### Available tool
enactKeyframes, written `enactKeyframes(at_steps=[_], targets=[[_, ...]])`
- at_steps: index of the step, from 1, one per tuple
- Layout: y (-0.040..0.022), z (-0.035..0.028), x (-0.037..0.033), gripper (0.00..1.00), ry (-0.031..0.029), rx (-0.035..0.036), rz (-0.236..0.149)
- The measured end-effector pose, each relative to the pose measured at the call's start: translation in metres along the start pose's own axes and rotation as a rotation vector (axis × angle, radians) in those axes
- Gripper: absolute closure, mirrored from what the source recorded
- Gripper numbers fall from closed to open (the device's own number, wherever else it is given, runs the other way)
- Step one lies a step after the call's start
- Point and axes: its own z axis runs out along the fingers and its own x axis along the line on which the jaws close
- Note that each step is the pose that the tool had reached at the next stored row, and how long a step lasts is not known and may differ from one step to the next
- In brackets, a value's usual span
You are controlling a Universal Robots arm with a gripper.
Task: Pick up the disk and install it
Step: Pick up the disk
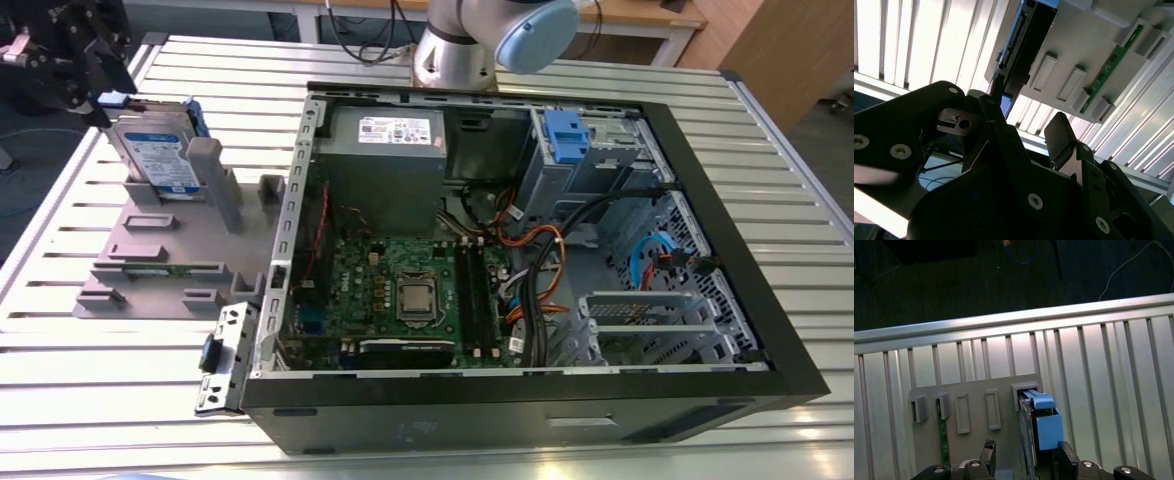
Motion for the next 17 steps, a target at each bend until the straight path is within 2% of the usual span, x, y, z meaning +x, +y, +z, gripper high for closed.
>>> enactKeyframes(at_steps=[17], targets=[[0.0005, 0.0017, -0.0035, 0.40, -0.0017, -0.0002, 0.000]])
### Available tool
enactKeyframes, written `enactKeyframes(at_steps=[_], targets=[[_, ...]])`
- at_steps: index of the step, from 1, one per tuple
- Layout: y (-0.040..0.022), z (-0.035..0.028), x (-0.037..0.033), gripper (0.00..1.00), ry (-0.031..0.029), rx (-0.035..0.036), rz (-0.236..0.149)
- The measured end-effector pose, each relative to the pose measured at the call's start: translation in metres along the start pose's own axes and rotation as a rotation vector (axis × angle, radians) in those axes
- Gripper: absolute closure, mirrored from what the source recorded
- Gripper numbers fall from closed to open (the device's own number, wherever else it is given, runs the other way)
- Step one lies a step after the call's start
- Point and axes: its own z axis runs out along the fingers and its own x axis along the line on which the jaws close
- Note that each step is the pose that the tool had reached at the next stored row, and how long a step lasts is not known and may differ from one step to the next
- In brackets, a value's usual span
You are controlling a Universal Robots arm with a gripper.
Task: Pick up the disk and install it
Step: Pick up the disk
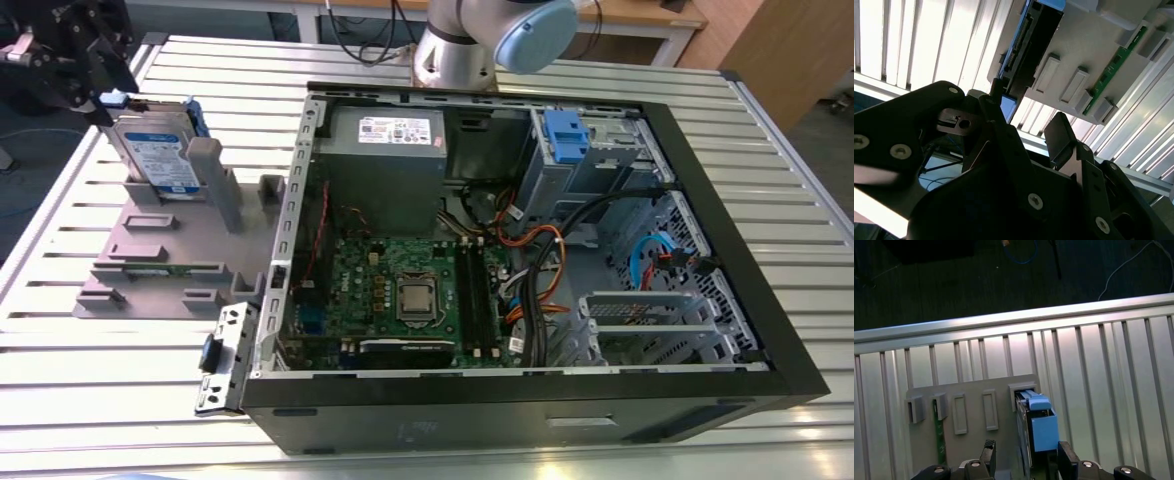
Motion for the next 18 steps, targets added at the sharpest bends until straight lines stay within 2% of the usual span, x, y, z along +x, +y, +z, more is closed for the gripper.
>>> enactKeyframes(at_steps=[18], targets=[[0.0018, 0.0026, -0.0037, 0.40, -0.0015, -0.0004, 0.000]])
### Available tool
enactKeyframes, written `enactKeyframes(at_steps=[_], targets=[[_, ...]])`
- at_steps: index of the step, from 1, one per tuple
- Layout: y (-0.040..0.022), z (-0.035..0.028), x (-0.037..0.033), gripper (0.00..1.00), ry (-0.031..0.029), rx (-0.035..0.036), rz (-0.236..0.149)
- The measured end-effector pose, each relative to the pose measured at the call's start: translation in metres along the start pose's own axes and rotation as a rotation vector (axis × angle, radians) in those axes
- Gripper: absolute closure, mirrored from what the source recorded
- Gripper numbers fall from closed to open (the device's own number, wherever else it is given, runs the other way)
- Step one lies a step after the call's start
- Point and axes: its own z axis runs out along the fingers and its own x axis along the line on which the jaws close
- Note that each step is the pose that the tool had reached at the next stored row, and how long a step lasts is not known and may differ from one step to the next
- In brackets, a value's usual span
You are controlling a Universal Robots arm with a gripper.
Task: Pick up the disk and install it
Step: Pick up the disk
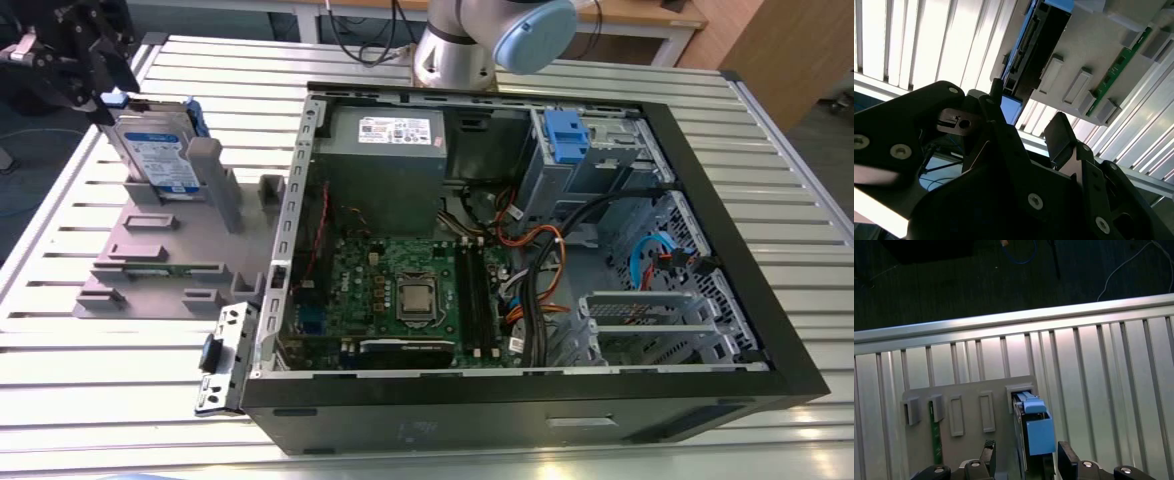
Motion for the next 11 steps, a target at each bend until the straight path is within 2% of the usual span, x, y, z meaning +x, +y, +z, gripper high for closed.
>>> enactKeyframes(at_steps=[11], targets=[[0.0026, 0.0049, -0.0023, 0.40, -0.0016, -0.0001, 0.000]])
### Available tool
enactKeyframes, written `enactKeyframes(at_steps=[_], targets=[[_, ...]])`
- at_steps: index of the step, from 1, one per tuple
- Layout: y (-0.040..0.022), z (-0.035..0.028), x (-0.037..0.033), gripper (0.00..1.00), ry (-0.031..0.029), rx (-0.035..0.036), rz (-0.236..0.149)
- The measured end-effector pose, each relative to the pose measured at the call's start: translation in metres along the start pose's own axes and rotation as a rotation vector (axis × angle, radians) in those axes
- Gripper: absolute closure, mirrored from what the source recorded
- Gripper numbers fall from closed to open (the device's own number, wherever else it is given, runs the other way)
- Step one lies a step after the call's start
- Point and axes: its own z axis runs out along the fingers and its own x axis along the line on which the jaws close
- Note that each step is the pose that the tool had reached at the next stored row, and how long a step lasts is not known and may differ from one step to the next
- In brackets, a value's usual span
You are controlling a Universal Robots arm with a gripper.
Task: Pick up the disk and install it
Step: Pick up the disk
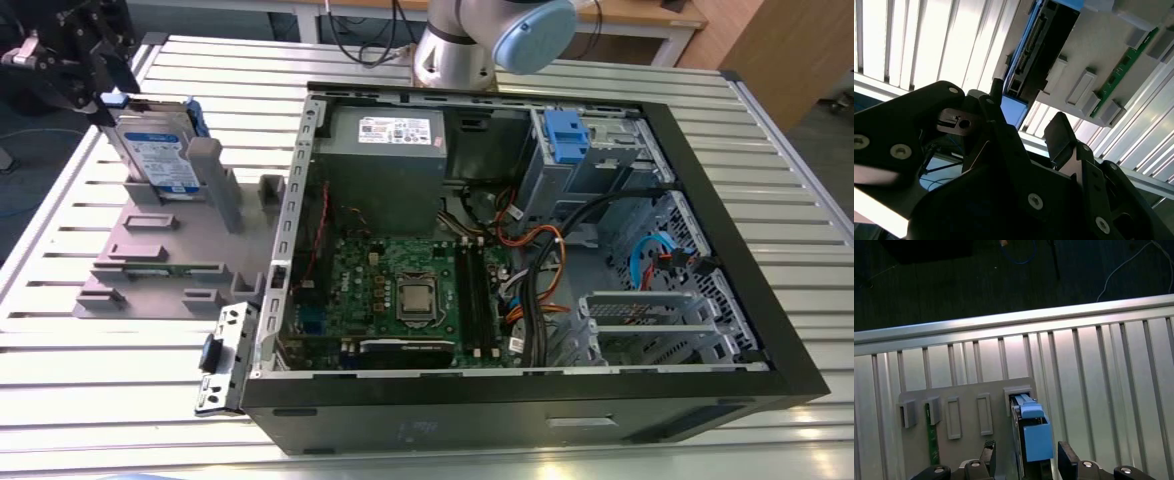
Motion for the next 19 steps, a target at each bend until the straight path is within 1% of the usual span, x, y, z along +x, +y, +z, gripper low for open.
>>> enactKeyframes(at_steps=[3, 10, 15, 19], targets=[[0.0002, 0.0013, -0.0014, 0.40, -0.0001, -0.0001, -0.003], [0.0015, 0.0049, -0.0060, 0.40, 0.0014, -0.0016, -0.040], [0.0032, 0.0081, -0.0094, 0.40, 0.0016, -0.0018, -0.043], [0.0041, 0.0100, -0.0094, 0.40, 0.0016, -0.0018, -0.044]])
